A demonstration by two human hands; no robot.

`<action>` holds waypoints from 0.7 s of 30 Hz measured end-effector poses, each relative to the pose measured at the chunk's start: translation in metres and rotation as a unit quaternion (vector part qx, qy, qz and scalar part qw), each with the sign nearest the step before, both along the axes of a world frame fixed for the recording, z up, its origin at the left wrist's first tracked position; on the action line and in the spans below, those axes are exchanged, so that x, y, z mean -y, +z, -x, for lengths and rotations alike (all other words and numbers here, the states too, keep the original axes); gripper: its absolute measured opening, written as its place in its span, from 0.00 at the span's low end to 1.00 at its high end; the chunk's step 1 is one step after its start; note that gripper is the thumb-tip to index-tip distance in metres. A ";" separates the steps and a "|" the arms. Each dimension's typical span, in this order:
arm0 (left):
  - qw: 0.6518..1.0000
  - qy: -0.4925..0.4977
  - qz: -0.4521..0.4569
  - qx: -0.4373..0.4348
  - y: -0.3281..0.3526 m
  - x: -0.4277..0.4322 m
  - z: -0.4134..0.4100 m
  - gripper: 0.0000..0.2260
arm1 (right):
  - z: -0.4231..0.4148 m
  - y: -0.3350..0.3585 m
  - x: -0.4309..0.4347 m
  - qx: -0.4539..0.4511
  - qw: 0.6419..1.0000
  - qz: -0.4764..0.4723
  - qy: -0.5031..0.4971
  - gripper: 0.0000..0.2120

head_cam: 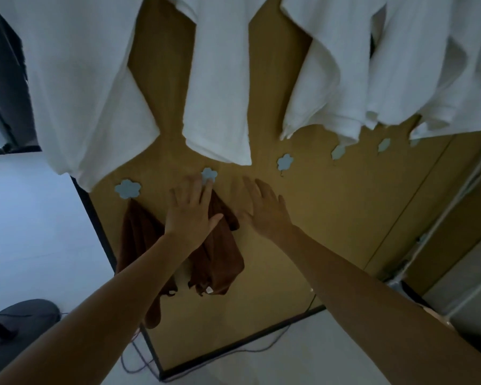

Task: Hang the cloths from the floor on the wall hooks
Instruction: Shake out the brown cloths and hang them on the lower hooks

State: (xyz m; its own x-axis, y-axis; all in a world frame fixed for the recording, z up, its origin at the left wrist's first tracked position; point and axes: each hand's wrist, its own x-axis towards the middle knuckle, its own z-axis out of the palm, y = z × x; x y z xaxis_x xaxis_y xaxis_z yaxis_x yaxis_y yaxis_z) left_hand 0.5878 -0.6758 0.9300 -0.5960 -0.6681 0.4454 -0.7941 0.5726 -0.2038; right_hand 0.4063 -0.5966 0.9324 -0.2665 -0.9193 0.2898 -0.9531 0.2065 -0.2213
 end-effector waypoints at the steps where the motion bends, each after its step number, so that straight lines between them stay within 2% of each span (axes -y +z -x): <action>1: 1.000 0.002 0.003 0.002 0.002 -0.003 -0.001 0.37 | 0.001 0.001 -0.004 0.001 1.000 -0.004 -0.001 0.37; 10: 0.999 0.038 0.002 0.018 0.023 -0.040 -0.020 0.37 | -0.016 0.020 -0.028 0.016 0.998 -0.040 0.035 0.41; 15: 0.990 0.136 0.012 0.045 0.042 -0.079 -0.057 0.38 | -0.041 0.022 -0.036 0.050 0.985 -0.001 0.166 0.41; 18: 0.981 0.193 -0.005 0.011 0.051 -0.114 -0.088 0.38 | -0.064 0.028 -0.048 0.028 0.976 -0.001 0.214 0.40; 21: 0.961 0.276 -0.001 0.025 0.055 -0.159 -0.125 0.38 | -0.095 0.037 -0.070 0.002 0.965 0.019 0.263 0.40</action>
